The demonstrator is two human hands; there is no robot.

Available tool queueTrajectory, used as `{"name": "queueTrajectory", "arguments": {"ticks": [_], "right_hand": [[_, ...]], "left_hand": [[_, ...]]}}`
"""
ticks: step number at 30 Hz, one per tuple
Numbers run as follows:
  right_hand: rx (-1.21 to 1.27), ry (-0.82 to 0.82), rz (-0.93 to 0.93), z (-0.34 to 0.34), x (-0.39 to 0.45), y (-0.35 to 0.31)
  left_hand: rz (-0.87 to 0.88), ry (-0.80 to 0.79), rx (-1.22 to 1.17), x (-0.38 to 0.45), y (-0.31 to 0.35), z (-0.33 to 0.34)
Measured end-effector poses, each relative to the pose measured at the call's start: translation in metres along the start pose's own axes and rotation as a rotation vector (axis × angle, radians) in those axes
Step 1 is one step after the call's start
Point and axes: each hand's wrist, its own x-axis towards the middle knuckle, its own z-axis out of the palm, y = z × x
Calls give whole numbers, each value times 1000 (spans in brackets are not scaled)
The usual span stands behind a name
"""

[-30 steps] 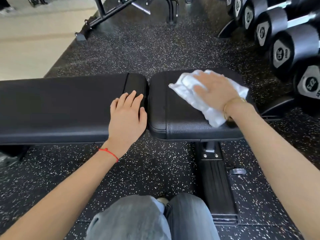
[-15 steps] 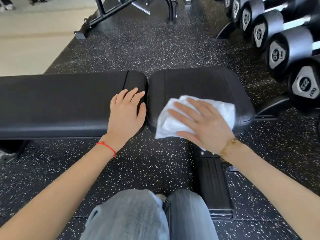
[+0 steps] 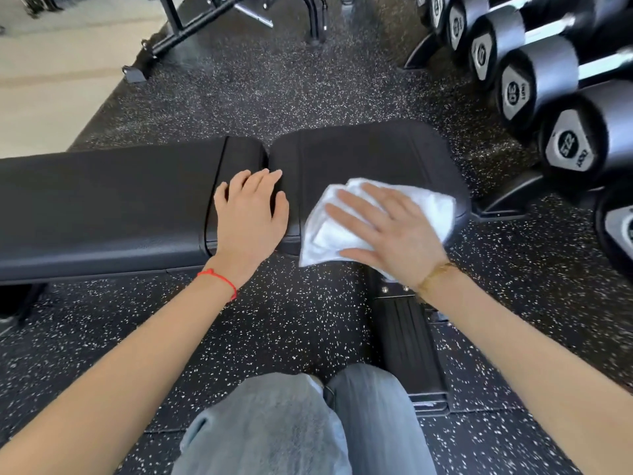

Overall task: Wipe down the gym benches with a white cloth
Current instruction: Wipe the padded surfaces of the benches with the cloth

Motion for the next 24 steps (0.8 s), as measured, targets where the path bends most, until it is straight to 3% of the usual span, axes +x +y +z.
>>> {"name": "queueTrajectory", "arguments": {"ticks": [6, 11, 16, 20, 24], "right_hand": [[22, -112, -1, 0, 12, -19], [151, -141, 253, -15, -27, 33], [318, -238, 445, -13, 37, 59], [267, -379, 357, -6, 82, 37], [288, -370, 244, -11, 44, 26]], "left_hand": [[36, 27, 9, -2, -4, 3], [34, 14, 0, -1, -4, 5], [35, 5, -8, -1, -4, 5], [44, 2, -11, -1, -3, 3], [43, 1, -10, 0, -4, 4]]}}
